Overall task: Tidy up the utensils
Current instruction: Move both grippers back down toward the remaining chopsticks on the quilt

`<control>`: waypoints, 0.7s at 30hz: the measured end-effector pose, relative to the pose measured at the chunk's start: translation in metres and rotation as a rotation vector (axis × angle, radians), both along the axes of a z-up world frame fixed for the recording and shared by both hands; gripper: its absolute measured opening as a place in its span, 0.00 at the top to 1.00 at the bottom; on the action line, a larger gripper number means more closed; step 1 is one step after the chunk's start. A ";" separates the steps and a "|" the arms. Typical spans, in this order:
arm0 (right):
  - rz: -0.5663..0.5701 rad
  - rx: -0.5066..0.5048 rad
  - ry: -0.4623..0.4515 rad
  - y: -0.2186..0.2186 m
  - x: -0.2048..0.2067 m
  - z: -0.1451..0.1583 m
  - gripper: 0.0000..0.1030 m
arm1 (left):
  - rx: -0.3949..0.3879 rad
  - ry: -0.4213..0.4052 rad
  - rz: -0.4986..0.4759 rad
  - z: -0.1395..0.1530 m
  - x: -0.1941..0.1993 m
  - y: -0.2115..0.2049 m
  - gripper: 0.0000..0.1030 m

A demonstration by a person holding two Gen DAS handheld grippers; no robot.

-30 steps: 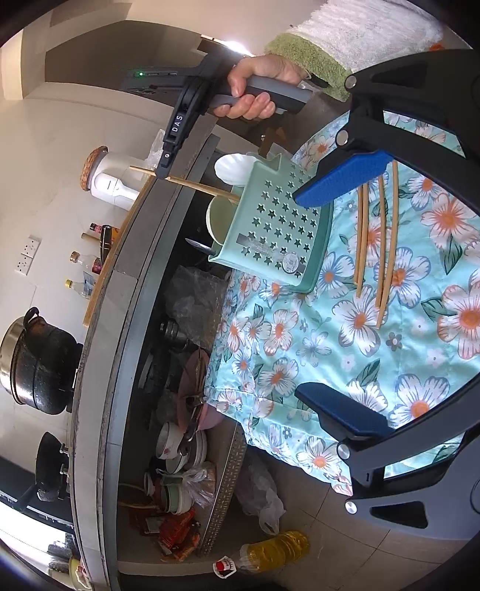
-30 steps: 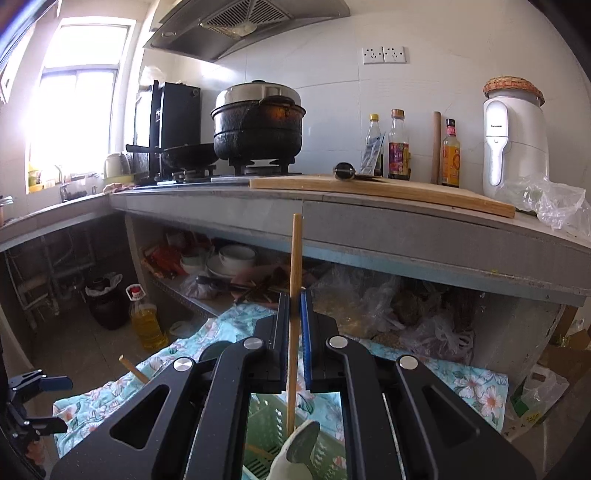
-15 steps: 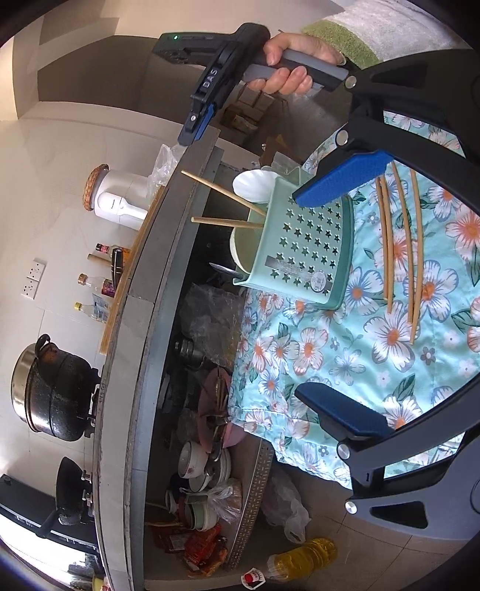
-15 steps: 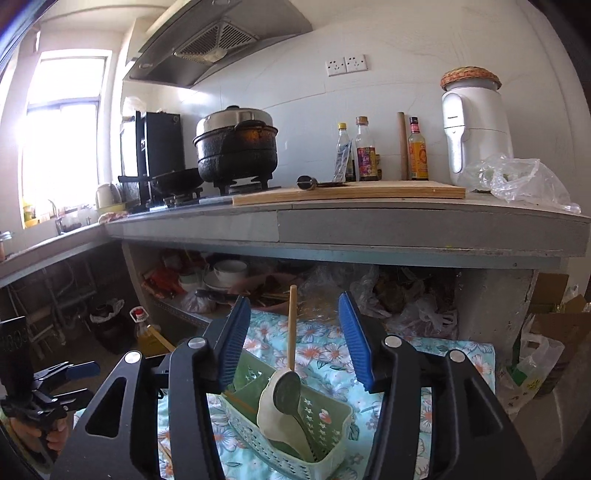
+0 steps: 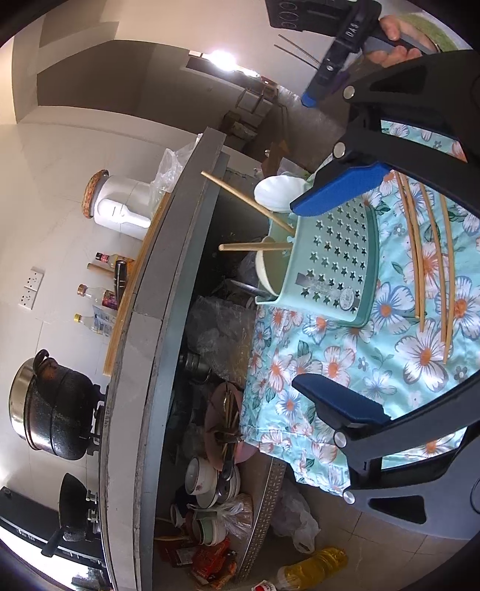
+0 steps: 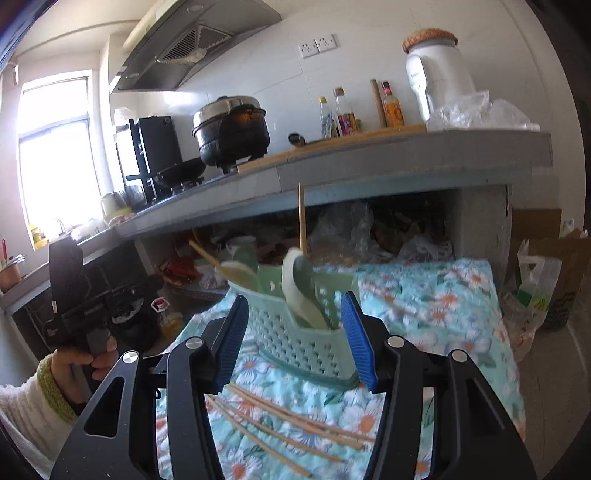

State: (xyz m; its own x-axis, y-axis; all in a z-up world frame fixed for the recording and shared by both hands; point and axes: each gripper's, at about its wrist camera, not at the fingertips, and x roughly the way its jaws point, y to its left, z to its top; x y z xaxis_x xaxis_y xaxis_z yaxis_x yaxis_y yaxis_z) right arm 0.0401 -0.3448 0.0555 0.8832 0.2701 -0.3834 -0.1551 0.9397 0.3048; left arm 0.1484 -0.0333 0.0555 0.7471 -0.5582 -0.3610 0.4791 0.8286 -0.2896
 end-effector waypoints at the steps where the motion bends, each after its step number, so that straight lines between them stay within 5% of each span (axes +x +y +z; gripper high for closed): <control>1: 0.003 0.013 0.031 0.002 -0.001 -0.010 0.50 | 0.008 0.010 -0.011 -0.003 -0.002 -0.003 0.23; 6: 0.020 0.081 0.176 0.013 -0.008 -0.054 0.50 | 0.033 0.056 -0.043 -0.018 -0.016 -0.008 0.26; 14: 0.021 0.031 0.308 0.034 -0.020 -0.096 0.50 | 0.038 0.244 -0.087 -0.065 -0.036 -0.002 0.42; 21: -0.009 0.049 0.349 0.031 -0.019 -0.107 0.50 | -0.196 0.589 -0.159 -0.127 -0.030 0.000 0.58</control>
State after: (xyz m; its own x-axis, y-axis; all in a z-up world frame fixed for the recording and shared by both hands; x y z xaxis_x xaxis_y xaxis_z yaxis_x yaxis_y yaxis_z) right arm 0.0208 -0.3139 -0.0514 0.7037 0.2885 -0.6493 -0.0257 0.9236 0.3826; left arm 0.1179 -0.0337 -0.0717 0.3575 -0.7432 -0.5656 0.3063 0.6654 -0.6808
